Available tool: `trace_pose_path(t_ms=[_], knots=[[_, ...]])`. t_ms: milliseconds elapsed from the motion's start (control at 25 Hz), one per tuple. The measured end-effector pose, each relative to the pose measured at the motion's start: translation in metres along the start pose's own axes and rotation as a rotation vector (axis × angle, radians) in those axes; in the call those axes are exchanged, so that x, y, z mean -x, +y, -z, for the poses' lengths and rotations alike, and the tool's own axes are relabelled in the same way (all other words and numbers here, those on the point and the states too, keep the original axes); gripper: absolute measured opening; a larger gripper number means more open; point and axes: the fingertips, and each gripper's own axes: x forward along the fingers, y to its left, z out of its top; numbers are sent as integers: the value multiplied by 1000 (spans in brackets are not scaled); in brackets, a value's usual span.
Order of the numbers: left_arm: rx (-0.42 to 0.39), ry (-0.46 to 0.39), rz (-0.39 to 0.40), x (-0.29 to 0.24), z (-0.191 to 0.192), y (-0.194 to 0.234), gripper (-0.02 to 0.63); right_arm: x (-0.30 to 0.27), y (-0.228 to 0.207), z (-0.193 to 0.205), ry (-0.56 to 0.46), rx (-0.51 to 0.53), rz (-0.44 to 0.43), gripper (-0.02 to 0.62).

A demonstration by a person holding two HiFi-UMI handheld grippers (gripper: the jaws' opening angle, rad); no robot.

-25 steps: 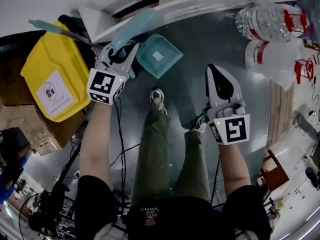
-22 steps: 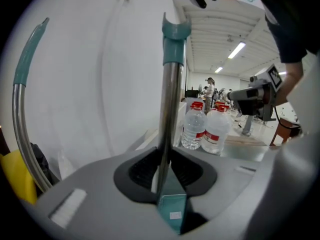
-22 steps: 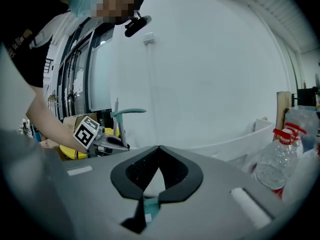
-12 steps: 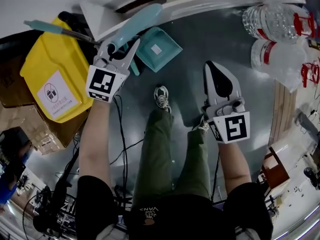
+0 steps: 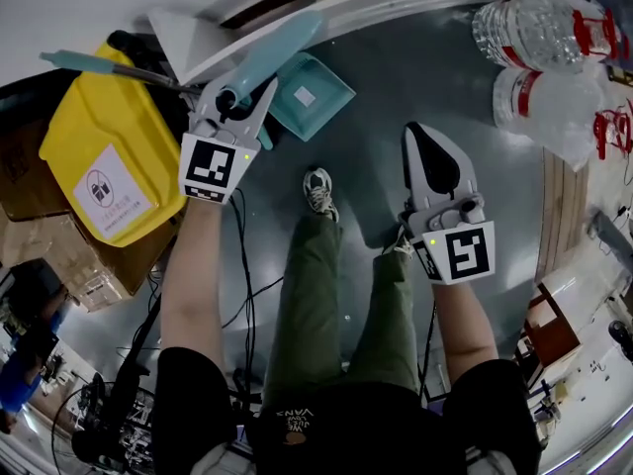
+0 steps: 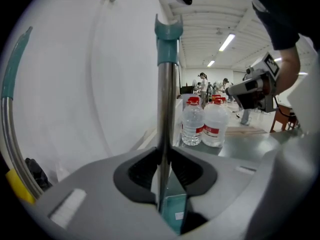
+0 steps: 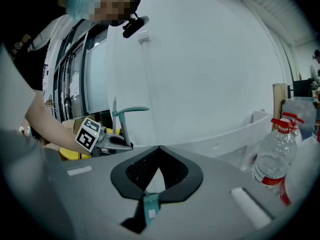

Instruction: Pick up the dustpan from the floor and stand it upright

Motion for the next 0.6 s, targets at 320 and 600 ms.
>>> trace_pose_path(t_ms=[320,600], knots=[[-6,38,-10,-5,-1,-6,146,21,0,-5,-5,-14,17,2],[7,63,-2,-1,-8,-18,183,43,-4,-18,-20,-11,23,2]])
